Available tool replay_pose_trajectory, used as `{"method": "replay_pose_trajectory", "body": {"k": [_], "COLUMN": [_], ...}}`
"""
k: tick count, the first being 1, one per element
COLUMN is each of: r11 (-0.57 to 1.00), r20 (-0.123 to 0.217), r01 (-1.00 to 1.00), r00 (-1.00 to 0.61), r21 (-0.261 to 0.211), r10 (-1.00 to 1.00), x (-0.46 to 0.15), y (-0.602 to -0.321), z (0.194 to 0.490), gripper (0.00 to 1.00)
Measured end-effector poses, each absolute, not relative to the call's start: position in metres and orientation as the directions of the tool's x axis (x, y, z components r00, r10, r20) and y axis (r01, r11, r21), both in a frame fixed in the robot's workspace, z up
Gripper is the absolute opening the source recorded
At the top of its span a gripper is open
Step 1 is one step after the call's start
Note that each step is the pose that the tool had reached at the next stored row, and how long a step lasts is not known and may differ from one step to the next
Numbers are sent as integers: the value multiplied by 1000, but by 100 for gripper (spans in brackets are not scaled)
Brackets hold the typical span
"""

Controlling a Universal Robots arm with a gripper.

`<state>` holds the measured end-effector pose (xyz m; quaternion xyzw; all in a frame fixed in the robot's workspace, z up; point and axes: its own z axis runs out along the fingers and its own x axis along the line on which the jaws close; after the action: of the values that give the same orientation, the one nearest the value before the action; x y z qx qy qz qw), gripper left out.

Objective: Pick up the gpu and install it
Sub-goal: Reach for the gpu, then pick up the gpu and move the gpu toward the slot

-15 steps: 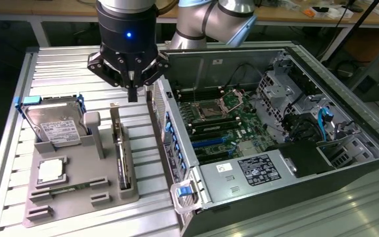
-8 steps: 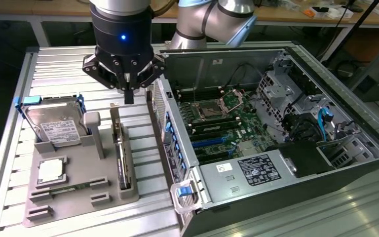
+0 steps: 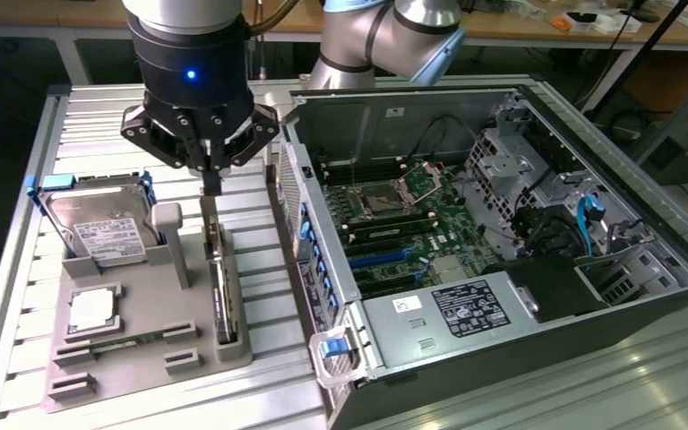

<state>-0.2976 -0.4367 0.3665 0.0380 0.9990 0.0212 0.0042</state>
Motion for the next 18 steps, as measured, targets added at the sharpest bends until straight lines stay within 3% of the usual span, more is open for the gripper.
{"method": "replay_pose_trajectory", "body": {"k": [18], "r11": [996], "r20": [-7], "r01": [76], "r00": [-997], "r21": [43], "r10": [76], "x": [-305], "y": [-438], "z": [366], "gripper": [11]}}
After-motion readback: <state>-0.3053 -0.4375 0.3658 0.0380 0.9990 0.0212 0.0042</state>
